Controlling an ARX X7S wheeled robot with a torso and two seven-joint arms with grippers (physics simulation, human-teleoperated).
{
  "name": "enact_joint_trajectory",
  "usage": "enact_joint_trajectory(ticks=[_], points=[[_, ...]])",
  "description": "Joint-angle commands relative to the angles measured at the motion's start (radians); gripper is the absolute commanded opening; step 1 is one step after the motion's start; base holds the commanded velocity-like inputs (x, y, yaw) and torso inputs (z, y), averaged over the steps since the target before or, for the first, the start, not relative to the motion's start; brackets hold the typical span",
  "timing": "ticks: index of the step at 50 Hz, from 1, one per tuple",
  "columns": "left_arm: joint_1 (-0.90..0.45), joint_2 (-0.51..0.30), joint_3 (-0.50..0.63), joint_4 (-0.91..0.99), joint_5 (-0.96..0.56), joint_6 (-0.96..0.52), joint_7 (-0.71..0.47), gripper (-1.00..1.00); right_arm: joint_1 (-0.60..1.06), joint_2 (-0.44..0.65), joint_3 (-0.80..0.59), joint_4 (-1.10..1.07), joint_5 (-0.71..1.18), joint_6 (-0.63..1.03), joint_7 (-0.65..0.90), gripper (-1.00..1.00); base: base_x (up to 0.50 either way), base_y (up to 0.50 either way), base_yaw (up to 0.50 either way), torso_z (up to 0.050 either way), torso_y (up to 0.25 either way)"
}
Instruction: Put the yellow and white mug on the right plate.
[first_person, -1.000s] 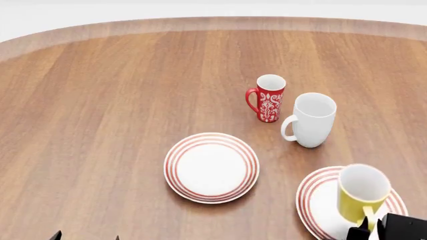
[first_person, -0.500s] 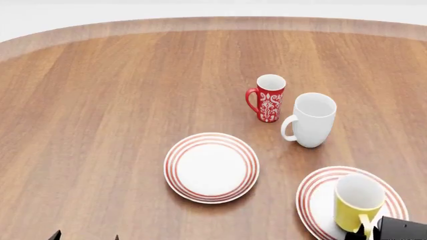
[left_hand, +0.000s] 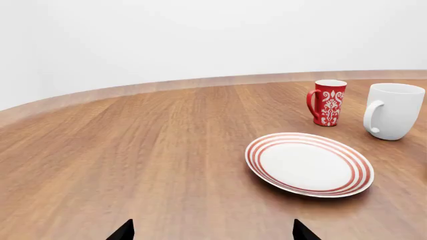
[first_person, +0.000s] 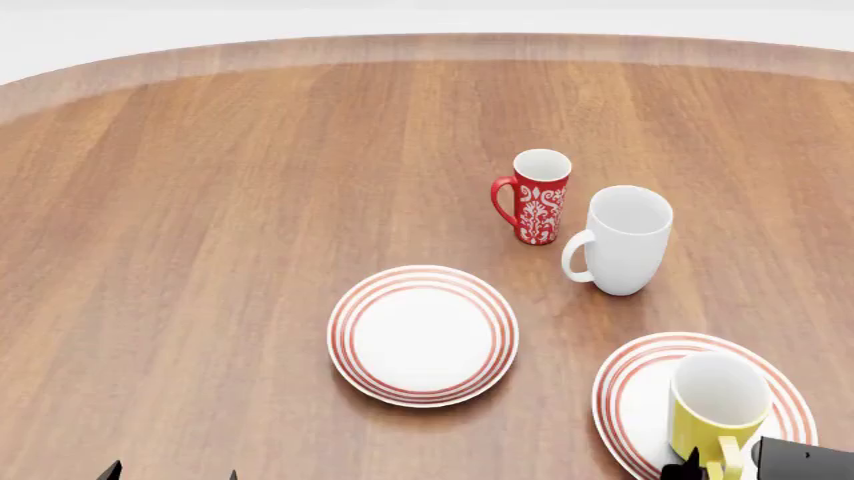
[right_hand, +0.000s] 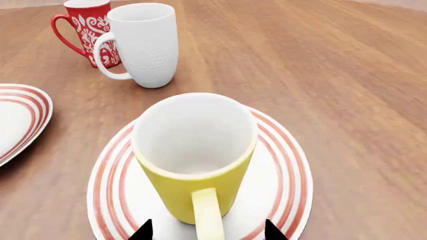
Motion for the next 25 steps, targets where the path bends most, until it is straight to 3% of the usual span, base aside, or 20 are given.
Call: enact_joint_trajectory(ticks=[1, 16, 25], points=[[0.000, -0.003, 0.005, 0.002, -0.003, -0.001, -0.003, 1.00, -0.007, 0.001, -0.004, -0.005, -0.002, 0.005, -0.011, 1.00, 0.00, 0.00, 0.00, 0.000, 0.000], [-0.002, -0.006, 0.009, 0.002, -0.006, 0.000, -0.008, 1.00, -0.002, 0.001, -0.002, 0.006, 0.003, -0.003, -0.019, 1.00, 0.00, 0.00, 0.00, 0.000, 0.000], [-0.004, -0.006, 0.012, -0.004, -0.007, 0.003, -0.010, 1.00, -0.113, 0.043, 0.024, -0.249, 0.049, 0.090, 0.033, 1.00, 0.00, 0.00, 0.00, 0.000, 0.000]])
